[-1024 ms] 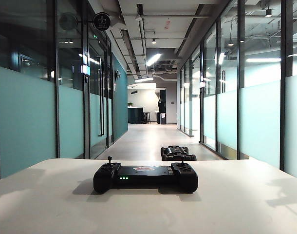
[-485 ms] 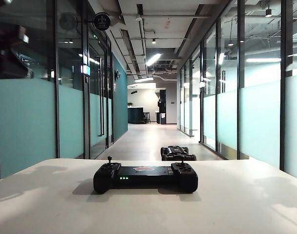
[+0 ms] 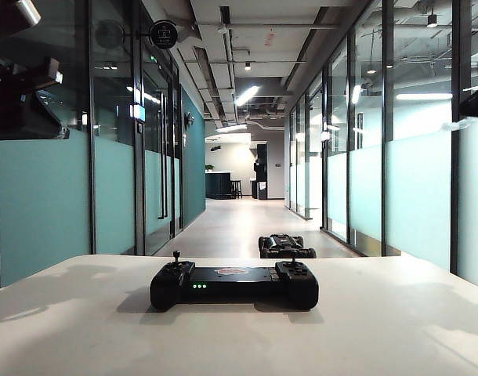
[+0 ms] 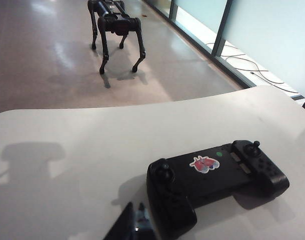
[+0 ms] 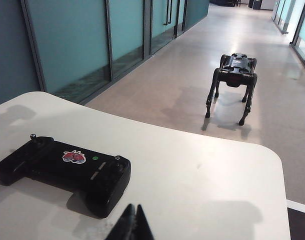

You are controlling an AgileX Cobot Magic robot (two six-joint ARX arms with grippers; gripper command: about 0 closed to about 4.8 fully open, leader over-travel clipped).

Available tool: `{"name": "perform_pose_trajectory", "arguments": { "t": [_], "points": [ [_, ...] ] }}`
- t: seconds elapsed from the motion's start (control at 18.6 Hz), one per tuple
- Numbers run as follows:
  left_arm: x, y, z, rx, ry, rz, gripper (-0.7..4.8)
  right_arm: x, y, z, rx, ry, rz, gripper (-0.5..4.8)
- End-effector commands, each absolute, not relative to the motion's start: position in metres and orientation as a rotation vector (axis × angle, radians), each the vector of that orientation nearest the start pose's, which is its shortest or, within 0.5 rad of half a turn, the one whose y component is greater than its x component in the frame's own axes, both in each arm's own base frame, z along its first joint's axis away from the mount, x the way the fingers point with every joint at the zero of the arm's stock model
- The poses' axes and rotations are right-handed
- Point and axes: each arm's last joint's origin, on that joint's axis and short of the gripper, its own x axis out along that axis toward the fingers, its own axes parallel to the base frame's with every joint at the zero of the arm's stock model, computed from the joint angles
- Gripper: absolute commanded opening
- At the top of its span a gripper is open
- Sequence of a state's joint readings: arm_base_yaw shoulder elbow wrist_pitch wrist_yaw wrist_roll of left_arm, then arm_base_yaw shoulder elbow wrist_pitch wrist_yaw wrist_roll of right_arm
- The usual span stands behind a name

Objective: Push the left joystick on the remote control sitting on the white table forward to make the robot dog walk in a straight line until it approaches the door.

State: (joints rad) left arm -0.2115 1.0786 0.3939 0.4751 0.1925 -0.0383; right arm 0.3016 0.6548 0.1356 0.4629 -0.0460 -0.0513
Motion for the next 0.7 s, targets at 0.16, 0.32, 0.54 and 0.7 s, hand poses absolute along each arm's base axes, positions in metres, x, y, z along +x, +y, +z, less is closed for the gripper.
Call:
{"name": "perform_pose_trajectory", "arguments": {
  "t": [0.16, 0.32, 0.54, 0.7],
  "points": [
    [0.215, -0.053, 0.207, -0.038, 0.205, -0.429, -0.06, 0.151, 0.052, 0.188, -0.059, 0.033, 0.370, -0.06],
    [0.217, -0.053, 0.205, -0.038, 0.216, -0.431, -0.05, 0.156, 0.060, 0.183, -0.061, 0.040, 0.407, -0.06],
    [0.222, -0.054, 0.205, -0.039, 0.223, -0.432, -0.05, 0.164, 0.068, 0.174, -0.065, 0.064, 0.435, -0.06],
    [0.233, -0.058, 0.210, -0.043, 0.228, -0.473, -0.06, 0.176, 0.075, 0.170, -0.071, 0.101, 0.442, -0.06]
  ]
}}
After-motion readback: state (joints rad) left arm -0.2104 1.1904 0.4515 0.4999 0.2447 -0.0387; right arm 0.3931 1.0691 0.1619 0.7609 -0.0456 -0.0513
